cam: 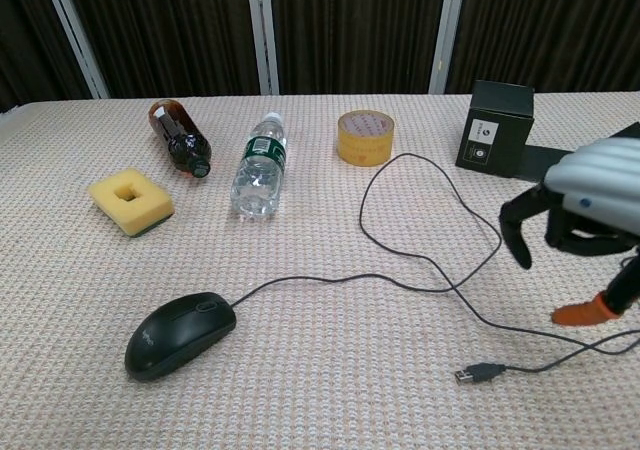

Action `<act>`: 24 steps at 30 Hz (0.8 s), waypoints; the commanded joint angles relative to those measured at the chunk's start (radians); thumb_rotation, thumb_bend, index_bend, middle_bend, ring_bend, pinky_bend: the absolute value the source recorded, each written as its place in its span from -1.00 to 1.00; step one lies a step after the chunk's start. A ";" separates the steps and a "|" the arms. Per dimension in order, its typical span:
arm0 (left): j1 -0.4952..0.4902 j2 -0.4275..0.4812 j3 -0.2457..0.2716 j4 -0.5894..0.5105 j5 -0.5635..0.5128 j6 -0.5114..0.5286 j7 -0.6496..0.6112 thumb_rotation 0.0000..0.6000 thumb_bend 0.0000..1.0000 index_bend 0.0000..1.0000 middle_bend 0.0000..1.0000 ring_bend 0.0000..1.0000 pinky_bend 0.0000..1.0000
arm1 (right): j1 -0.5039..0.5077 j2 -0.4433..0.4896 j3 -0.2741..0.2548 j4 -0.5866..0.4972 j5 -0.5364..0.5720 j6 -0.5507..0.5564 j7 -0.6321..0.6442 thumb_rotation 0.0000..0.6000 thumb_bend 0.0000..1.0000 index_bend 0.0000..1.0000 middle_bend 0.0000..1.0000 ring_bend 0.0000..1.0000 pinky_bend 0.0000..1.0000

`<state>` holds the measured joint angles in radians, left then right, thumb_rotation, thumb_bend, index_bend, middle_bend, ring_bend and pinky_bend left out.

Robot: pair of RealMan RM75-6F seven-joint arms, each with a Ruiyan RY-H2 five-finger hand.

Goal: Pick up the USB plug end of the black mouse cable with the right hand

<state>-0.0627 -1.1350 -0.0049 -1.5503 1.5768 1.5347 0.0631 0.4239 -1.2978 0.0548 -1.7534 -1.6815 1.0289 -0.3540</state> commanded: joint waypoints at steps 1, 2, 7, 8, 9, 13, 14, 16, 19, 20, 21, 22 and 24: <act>0.000 0.001 0.000 0.001 -0.002 -0.001 -0.006 1.00 -0.84 -1.00 -1.00 -1.00 -1.00 | 0.028 -0.070 -0.005 -0.019 0.072 -0.062 -0.091 1.00 -0.83 0.09 1.00 0.95 0.42; 0.000 0.002 0.000 0.001 -0.003 -0.003 -0.009 1.00 -0.84 -1.00 -1.00 -1.00 -1.00 | 0.030 -0.083 -0.004 -0.020 0.088 -0.068 -0.114 1.00 -0.81 0.07 1.00 0.95 0.42; -0.001 0.006 -0.001 -0.001 -0.005 -0.005 -0.020 1.00 -0.84 -1.00 -1.00 -1.00 -1.00 | 0.042 -0.130 -0.002 -0.014 0.164 -0.098 -0.203 1.00 -0.72 0.01 1.00 0.95 0.42; -0.001 0.007 0.000 -0.001 -0.003 -0.004 -0.020 1.00 -0.84 -1.00 -1.00 -1.00 -1.00 | 0.043 -0.141 -0.002 -0.010 0.182 -0.101 -0.217 1.00 -0.72 0.00 1.00 0.95 0.42; -0.001 0.007 0.000 -0.001 -0.002 -0.004 -0.021 1.00 -0.84 -1.00 -1.00 -1.00 -1.00 | 0.044 -0.150 -0.002 -0.008 0.199 -0.104 -0.229 1.00 -0.72 0.00 1.00 0.95 0.42; -0.002 0.007 0.002 0.000 0.000 -0.006 -0.024 1.00 -0.85 -1.00 -1.00 -1.00 -1.00 | 0.044 -0.173 -0.010 0.004 0.238 -0.102 -0.268 1.00 -0.62 -0.01 1.00 0.95 0.42; -0.002 0.008 0.002 0.000 -0.001 -0.007 -0.024 1.00 -0.84 -1.00 -1.00 -1.00 -1.00 | 0.043 -0.179 -0.013 0.007 0.247 -0.100 -0.274 1.00 -0.59 -0.01 1.00 0.95 0.42; -0.003 0.008 0.002 0.000 -0.001 -0.008 -0.025 1.00 -0.84 -1.00 -1.00 -1.00 -1.00 | 0.041 -0.190 -0.019 0.015 0.264 -0.094 -0.282 1.00 -0.57 -0.01 1.00 0.95 0.42; -0.003 0.008 0.003 0.000 0.002 -0.007 -0.024 1.00 -0.84 -1.00 -1.00 -1.00 -1.00 | 0.035 -0.204 -0.026 0.029 0.280 -0.084 -0.282 1.00 -0.56 0.01 1.00 0.95 0.42; -0.003 0.008 0.003 0.000 0.002 -0.007 -0.024 1.00 -0.85 -1.00 -1.00 -1.00 -1.00 | 0.033 -0.212 -0.029 0.035 0.287 -0.079 -0.277 1.00 -0.56 0.01 1.00 0.95 0.42; -0.003 0.008 0.003 0.000 0.002 -0.007 -0.023 1.00 -0.84 -1.00 -1.00 -1.00 -1.00 | 0.031 -0.217 -0.030 0.040 0.290 -0.076 -0.275 1.00 -0.55 0.02 1.00 0.95 0.42; -0.003 0.007 0.003 0.000 0.002 -0.008 -0.023 1.00 -0.84 -1.00 -1.00 -1.00 -1.00 | 0.030 -0.223 -0.033 0.047 0.291 -0.071 -0.275 1.00 -0.54 0.02 1.00 0.95 0.42; -0.003 0.007 0.003 0.000 0.001 -0.009 -0.023 1.00 -0.84 -1.00 -1.00 -1.00 -1.00 | 0.029 -0.232 -0.040 0.058 0.295 -0.066 -0.274 1.00 -0.51 0.02 1.00 0.95 0.42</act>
<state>-0.0661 -1.1276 -0.0015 -1.5507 1.5779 1.5258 0.0403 0.4544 -1.5256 0.0187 -1.7000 -1.3890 0.9594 -0.6291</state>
